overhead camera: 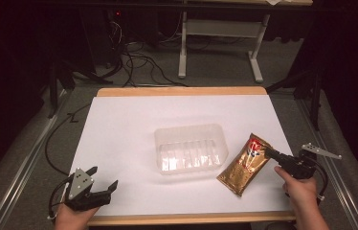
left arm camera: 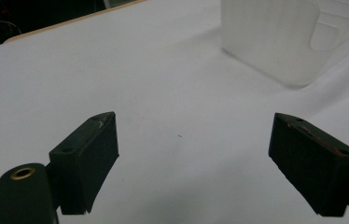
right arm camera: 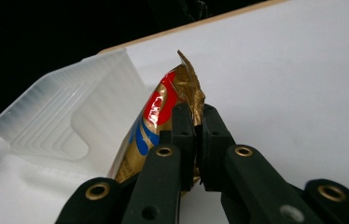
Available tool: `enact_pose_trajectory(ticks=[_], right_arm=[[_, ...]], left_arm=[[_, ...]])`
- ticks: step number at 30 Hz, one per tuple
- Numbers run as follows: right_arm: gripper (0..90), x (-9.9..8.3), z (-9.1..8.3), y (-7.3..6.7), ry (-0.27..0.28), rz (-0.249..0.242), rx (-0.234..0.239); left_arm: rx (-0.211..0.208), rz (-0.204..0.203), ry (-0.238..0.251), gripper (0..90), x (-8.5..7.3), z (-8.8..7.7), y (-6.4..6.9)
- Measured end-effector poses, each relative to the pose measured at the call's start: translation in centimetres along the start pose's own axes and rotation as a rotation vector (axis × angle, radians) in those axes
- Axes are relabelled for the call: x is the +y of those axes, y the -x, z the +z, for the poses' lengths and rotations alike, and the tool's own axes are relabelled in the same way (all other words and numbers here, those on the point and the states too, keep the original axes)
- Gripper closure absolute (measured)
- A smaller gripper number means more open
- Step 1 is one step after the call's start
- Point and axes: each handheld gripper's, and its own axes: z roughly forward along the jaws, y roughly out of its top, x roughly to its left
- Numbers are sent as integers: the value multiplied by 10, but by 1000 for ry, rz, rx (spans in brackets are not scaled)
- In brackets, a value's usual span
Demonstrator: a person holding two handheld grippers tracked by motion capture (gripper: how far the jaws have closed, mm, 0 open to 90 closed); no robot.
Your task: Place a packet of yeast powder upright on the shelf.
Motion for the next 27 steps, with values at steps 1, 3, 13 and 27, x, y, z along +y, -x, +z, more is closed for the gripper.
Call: enact_pose_trajectory(ticks=[1,3,13,27], right_arm=[[881,1,-2,-2,13,-10,1],[882,2,-4,-5,29,-27,-7],[884,8,-18,-27,126,-92,11],[899,22,-33,-50,238,-187,-52]], left_arm=[[-1,0,0,164,0,0,0],[1,0,2,164,0,-1,0],[4,-5,10,165,0,-1,-1],[5,-9,15,166,0,-2,-2]])
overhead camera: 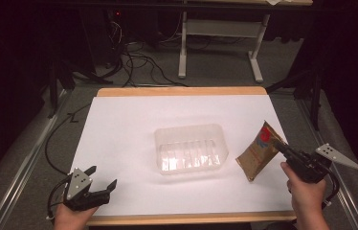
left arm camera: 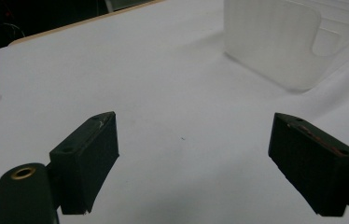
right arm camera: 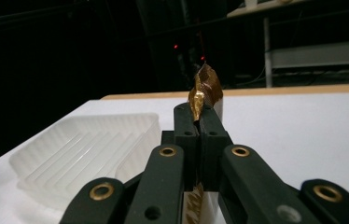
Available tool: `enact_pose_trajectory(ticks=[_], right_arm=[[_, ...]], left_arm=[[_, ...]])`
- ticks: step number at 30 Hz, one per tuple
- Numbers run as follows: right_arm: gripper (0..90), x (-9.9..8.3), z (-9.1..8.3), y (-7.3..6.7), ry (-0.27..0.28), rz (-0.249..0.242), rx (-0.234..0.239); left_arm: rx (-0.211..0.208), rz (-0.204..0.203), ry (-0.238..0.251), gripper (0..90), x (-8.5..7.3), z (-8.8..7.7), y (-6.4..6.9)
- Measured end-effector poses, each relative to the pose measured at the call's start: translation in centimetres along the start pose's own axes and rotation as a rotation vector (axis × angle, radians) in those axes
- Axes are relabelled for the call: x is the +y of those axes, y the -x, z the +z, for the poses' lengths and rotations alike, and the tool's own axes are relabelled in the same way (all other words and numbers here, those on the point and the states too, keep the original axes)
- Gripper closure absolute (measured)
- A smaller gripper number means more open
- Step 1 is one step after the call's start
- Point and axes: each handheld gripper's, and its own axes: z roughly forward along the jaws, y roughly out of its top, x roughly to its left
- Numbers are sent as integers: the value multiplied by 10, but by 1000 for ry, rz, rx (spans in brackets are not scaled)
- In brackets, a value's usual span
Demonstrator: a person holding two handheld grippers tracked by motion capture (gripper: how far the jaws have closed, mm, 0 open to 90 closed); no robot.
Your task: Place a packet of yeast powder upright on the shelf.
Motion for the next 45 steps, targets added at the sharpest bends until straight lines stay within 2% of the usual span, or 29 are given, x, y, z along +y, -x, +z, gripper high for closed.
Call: enact_pose_trajectory(ticks=[4,7,12,18,28,36,39,45], right_arm=[[900,4,-4,-4,35,-40,-42],[900,5,-6,-6,50,-46,-57],[900,-3,-2,-7,13,-56,-46],[900,-3,-1,-10,21,-61,-47],[900,2,-1,-22,55,-18,-51],[900,8,-2,-34,86,-25,-44],[900,11,-3,-38,106,-48,-38],[900,15,-5,-42,134,-52,-32]], left_arm=[[2,3,3,167,0,-1,0],[2,4,2,167,0,0,0],[2,4,4,167,0,-1,0],[7,5,11,167,1,-2,0],[4,5,10,167,1,-2,0],[3,7,6,168,0,-1,1],[7,7,11,168,1,-2,1],[13,6,21,168,1,-4,1]])
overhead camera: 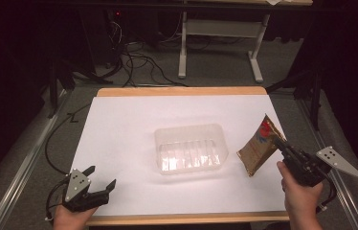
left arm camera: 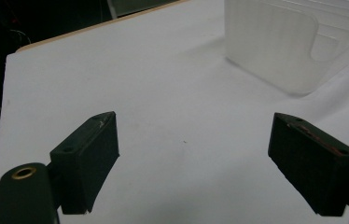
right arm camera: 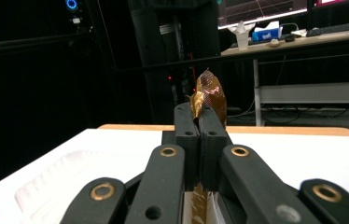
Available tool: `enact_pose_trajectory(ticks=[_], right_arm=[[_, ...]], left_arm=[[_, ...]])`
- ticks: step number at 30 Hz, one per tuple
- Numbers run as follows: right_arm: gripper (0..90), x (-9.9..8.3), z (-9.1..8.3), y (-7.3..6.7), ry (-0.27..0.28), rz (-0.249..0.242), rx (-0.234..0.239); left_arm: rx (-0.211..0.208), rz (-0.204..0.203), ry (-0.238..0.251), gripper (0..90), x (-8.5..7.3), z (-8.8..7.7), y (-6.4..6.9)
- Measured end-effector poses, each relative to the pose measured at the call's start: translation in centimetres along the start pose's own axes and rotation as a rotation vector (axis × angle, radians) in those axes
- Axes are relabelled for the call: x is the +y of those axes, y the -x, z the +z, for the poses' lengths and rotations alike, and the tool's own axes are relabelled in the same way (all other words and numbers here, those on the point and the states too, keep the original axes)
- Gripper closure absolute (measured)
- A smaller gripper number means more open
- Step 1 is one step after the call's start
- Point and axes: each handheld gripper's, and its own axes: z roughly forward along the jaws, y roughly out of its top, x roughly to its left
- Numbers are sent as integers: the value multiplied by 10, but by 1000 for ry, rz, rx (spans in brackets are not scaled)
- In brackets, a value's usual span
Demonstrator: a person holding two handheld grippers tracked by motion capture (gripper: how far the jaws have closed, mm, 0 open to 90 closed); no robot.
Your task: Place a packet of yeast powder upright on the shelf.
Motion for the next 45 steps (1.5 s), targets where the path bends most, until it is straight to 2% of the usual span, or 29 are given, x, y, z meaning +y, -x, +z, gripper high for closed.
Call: enact_pose_trajectory(ticks=[7,16,29,37,45], right_arm=[[900,6,1,-5,33,-5,-6],[900,13,7,-5,46,65,30],[900,38,16,-13,120,144,69],[900,51,25,-26,150,183,109],[900,57,42,-50,148,189,155]], left_arm=[[-4,1,4,168,0,-1,0],[-3,-8,5,168,0,-1,-1],[-2,-2,5,168,0,-1,-1],[-1,-3,9,169,0,-2,-1],[-1,-2,10,169,0,-2,-1]])
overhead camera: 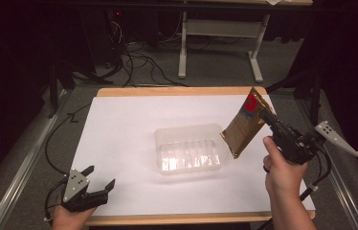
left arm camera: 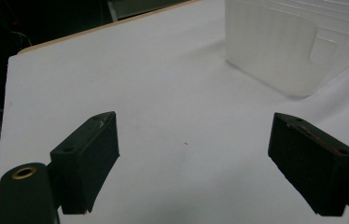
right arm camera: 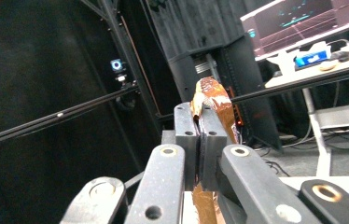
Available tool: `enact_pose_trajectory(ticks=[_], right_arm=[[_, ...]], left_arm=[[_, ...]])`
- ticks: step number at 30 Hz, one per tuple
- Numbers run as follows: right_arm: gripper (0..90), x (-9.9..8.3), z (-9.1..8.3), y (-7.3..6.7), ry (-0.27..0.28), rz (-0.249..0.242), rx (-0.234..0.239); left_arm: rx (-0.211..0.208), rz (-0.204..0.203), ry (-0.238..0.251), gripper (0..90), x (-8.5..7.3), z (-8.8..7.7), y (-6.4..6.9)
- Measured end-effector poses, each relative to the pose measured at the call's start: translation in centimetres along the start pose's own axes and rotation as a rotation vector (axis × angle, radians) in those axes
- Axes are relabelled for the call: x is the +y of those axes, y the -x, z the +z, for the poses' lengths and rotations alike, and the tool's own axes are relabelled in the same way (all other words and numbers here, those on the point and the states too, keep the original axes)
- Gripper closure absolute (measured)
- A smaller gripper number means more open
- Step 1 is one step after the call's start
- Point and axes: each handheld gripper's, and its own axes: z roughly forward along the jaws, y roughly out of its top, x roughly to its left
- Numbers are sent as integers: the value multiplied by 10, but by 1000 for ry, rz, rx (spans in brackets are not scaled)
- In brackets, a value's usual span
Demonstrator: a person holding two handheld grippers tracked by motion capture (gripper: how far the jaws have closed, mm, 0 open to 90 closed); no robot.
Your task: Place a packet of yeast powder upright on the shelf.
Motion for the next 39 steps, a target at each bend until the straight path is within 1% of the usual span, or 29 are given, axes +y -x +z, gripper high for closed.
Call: enact_pose_trajectory(ticks=[7,12,19,31,39], right_arm=[[900,-13,21,-17,-28,-2,24],[900,-24,38,-28,-50,11,35],[900,-39,59,-44,-78,1,51],[900,-60,90,-62,-105,8,71],[900,-70,106,-71,-123,8,85]], left_arm=[[-2,0,1,169,0,0,0],[-3,0,3,169,0,-1,0],[-6,2,6,170,1,-1,0],[-12,-1,10,170,0,-1,1],[-12,-6,13,170,0,-2,1]])
